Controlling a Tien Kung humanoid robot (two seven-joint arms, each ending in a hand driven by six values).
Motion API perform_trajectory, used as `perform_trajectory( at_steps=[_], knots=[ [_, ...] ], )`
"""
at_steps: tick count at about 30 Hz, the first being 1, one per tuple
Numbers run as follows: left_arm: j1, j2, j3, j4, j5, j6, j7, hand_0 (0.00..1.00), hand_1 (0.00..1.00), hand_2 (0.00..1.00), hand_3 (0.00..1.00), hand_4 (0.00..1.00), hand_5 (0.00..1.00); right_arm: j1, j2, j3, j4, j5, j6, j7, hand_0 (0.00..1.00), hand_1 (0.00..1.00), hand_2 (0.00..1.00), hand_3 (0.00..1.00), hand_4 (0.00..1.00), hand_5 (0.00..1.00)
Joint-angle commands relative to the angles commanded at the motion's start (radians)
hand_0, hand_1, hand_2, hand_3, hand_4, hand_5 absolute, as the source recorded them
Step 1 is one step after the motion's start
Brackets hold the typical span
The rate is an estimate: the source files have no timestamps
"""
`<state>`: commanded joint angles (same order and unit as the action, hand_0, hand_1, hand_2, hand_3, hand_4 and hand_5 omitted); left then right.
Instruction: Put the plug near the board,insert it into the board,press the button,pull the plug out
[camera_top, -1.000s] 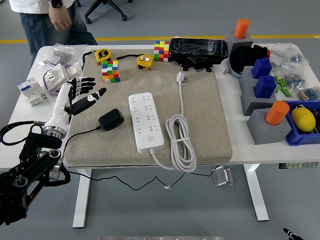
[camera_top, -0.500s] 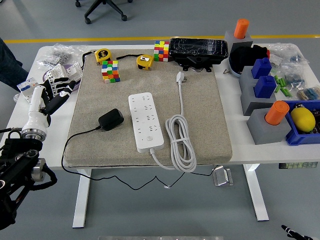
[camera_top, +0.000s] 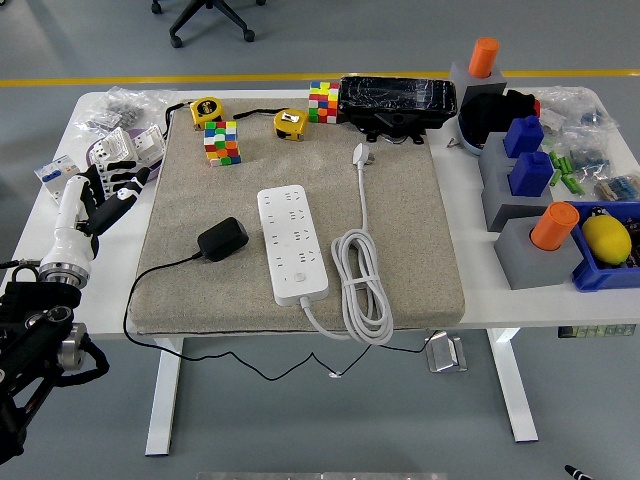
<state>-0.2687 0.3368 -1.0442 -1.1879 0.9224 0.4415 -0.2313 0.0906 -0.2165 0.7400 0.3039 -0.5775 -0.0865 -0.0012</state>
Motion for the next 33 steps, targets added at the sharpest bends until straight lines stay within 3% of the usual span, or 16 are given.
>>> perform_trajectory(
  at_steps=[10,33],
  knots=[
    [0.023,0.014,0.011,-0.011,-0.007,-0.016,0.035,0.562,0.574,0.559,0.576,0.797,0.391,-0.008,-0.012,-0.013,0.003,0.001,0.002,-0.005,0.603,0.643,0.644,0.553,0.946,0.494],
    [0.067,0.011,0.011,-0.019,0.013,-0.03,0.057,0.565,0.575,0.565,0.578,0.792,0.394,-0.053,-0.015,-0.041,-0.005,0.004,0.006,-0.012,0.605,0.644,0.647,0.554,0.947,0.496]
  ],
)
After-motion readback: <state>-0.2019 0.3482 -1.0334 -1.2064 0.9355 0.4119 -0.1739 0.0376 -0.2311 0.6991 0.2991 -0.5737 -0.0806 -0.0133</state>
